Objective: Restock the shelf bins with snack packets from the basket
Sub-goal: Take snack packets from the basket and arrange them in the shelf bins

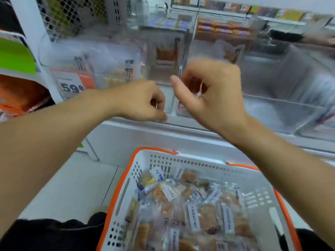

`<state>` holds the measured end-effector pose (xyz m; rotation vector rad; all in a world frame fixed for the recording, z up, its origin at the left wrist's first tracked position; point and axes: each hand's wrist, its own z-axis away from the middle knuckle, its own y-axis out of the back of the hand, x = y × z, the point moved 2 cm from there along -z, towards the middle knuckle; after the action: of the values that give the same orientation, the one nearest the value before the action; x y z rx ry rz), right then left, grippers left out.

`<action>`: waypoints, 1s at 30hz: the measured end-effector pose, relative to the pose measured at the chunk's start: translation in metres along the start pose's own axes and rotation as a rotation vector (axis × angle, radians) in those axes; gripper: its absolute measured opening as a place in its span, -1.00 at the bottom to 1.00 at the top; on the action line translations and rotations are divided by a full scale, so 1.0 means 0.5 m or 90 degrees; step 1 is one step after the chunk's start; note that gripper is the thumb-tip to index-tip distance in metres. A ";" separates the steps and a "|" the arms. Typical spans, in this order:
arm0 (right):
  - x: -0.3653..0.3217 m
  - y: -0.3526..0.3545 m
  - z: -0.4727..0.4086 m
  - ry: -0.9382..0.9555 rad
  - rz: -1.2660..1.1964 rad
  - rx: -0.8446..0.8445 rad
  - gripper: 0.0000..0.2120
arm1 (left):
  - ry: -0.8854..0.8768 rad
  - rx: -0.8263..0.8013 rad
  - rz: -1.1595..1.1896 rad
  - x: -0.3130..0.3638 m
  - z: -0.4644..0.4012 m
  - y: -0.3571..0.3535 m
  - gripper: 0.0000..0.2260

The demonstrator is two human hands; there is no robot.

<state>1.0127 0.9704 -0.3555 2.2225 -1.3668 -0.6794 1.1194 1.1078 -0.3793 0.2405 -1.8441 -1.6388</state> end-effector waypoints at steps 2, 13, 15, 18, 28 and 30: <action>-0.001 -0.050 0.139 -0.055 -0.055 -0.103 -0.69 | 0.093 -0.259 -0.028 0.000 0.010 -0.057 -0.87; 0.142 -0.202 0.585 -0.358 0.023 -0.994 -0.58 | 0.216 -0.524 -0.079 -0.003 0.017 -0.129 -0.54; 0.157 -0.200 0.587 -0.348 0.021 -0.976 -0.61 | 0.218 -0.544 -0.092 0.000 0.017 -0.135 -0.54; 0.179 -0.208 0.592 -0.353 0.005 -0.937 -0.76 | 0.206 -0.551 -0.102 0.001 0.012 -0.139 -0.57; 0.174 -0.119 0.376 -0.360 -0.310 -0.849 -0.70 | 0.170 -0.452 -0.001 0.016 0.013 -0.105 -0.41; 0.143 -0.082 0.264 -0.382 -0.407 -0.689 -0.78 | 0.156 -0.378 0.136 0.020 0.015 -0.086 -0.40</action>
<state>0.9880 0.9079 -0.4960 1.5052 -0.2089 -1.8613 1.0952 1.0997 -0.4164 -0.0165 -1.1012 -1.8244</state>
